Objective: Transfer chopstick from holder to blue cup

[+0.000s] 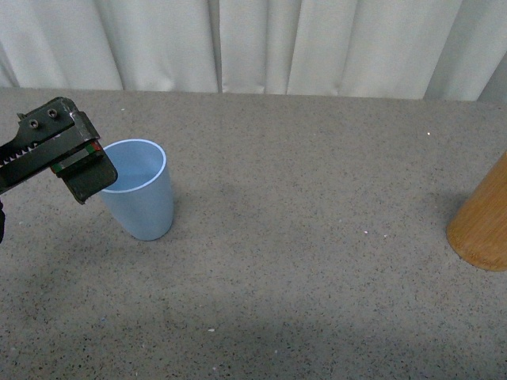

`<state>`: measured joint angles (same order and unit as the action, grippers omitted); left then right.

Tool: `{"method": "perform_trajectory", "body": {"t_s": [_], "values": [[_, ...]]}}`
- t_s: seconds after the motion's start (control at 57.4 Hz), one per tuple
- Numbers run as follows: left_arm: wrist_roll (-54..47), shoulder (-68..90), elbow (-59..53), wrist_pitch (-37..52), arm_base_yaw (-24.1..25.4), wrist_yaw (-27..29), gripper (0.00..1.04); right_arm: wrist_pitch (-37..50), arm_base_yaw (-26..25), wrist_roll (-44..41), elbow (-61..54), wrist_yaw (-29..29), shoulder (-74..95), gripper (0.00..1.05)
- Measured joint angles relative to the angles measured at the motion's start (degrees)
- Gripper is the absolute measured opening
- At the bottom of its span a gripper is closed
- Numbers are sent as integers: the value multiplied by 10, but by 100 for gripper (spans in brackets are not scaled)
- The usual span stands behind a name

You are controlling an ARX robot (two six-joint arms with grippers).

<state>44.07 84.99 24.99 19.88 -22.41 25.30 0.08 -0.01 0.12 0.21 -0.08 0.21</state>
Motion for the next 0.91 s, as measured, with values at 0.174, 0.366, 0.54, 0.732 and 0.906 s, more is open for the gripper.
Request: {"method": "perform_trajectory", "body": {"t_s": [0.174,0.366,0.54,0.732,0.906], "values": [[2,35,10,8,0,-4,98,0,0,0,0,0,0,95],[2,69,25,21,1,-7,98,0,0,0,0,0,0,95],[4,90,34,28,2,-10,98,0,0,0,0,0,0,95],[8,106,37,30,2,-10,98,0,0,0,0,0,0,95],[8,119,41,34,7,-10,98,0,0,0,0,0,0,95]]}}
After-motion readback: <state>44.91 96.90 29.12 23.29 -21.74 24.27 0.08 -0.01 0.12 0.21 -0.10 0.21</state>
